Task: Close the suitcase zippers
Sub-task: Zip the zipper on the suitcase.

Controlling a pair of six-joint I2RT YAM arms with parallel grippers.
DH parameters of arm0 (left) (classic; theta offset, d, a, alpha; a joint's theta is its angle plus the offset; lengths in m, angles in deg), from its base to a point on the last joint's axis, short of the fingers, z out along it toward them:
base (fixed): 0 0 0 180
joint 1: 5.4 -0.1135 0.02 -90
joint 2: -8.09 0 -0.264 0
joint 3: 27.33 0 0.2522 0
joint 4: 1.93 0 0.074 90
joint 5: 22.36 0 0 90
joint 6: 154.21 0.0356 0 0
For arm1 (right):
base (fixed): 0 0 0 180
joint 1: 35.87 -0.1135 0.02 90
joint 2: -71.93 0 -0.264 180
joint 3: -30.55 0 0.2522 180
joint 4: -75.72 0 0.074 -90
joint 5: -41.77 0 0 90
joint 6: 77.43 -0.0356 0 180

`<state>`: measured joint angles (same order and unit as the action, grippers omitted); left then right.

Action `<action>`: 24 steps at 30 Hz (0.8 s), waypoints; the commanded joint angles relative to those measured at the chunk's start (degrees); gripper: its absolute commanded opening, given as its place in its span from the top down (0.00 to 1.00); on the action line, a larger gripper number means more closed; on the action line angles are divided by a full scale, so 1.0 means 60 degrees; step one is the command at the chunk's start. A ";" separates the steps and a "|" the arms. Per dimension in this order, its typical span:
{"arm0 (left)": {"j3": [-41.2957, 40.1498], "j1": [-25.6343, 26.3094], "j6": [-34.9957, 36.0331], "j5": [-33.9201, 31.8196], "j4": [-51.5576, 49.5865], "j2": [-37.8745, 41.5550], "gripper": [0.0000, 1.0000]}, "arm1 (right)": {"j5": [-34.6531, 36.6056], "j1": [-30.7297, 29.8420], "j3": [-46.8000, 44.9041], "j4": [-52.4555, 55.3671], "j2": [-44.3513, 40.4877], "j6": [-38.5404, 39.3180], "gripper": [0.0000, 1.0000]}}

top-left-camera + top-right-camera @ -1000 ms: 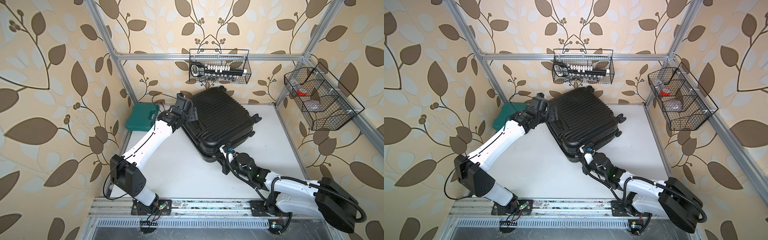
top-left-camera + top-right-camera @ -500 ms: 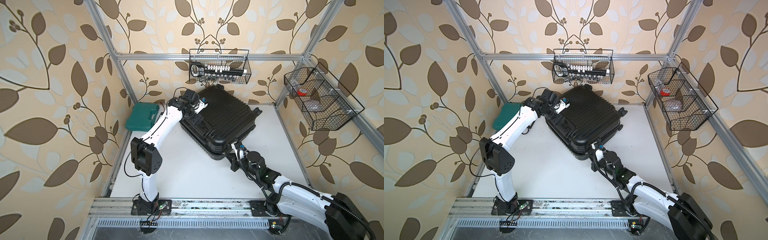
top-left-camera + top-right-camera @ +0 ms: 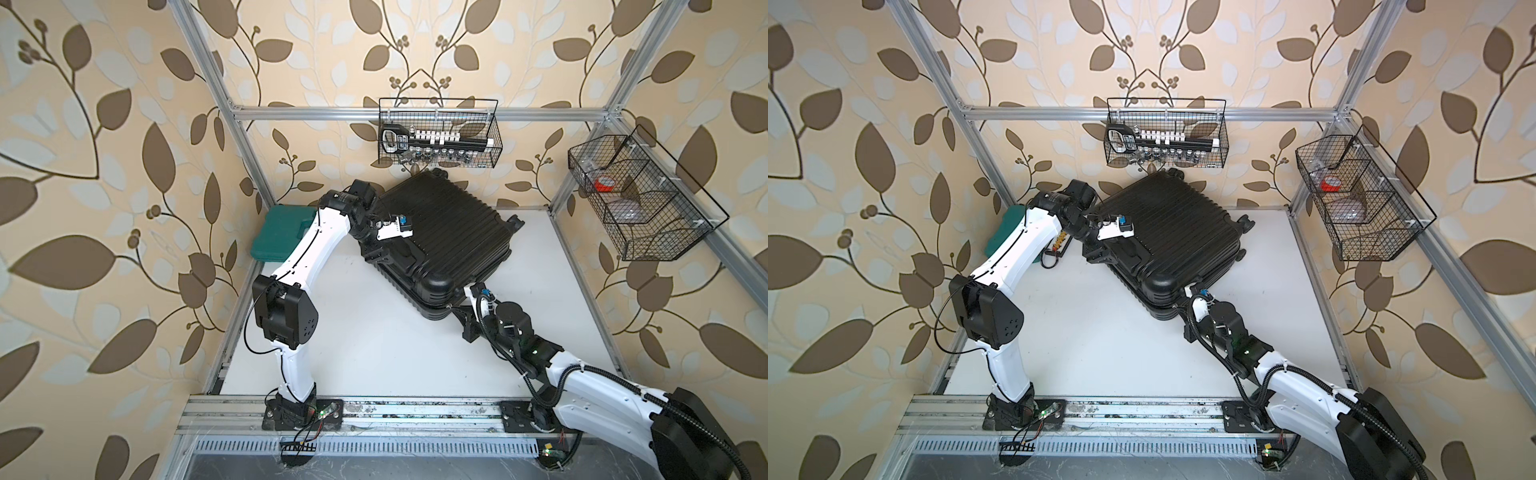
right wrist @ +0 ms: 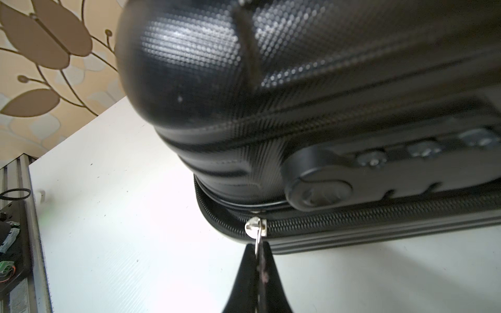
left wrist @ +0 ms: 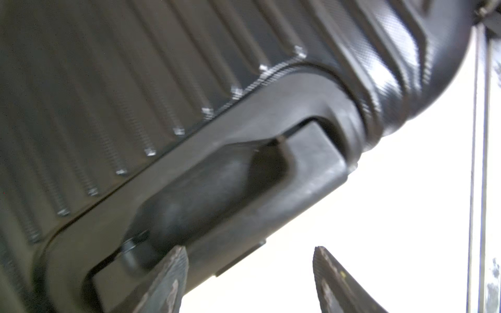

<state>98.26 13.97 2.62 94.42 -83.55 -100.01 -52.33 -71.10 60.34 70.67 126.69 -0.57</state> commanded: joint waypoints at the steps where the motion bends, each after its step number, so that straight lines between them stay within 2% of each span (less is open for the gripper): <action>1: -0.0066 -0.0139 0.1662 0.0587 0.0273 0.0349 0.24 | -0.0034 0.0070 -0.0094 0.0044 -0.0089 -0.0134 1.00; 5: 0.0037 -0.0080 0.2319 0.0231 0.0513 -0.0057 0.25 | -0.0060 0.0068 -0.0094 0.0018 -0.0095 -0.0180 1.00; 8: -0.0044 0.0060 0.2587 -0.0477 0.0691 -0.0307 0.29 | -0.0118 0.0068 -0.0065 0.0023 -0.0114 -0.0182 1.00; 16: -0.1534 0.0656 0.2834 -0.1840 0.2223 0.0069 0.37 | -0.0422 0.0067 -0.0105 0.0095 -0.0135 -0.0167 1.00; 20: -0.2034 0.1135 0.2874 -0.2317 0.2711 0.0115 0.49 | -0.0701 0.0064 -0.0138 -0.0019 -0.0033 -0.0220 1.00; 24: -0.1955 0.1546 0.2505 -0.2463 0.2628 0.0162 0.66 | -0.0818 0.0069 -0.0182 -0.0084 0.0086 -0.0254 1.00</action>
<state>88.25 20.99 21.98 78.66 -69.06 -97.82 -53.36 -70.00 60.32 70.82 126.69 -1.53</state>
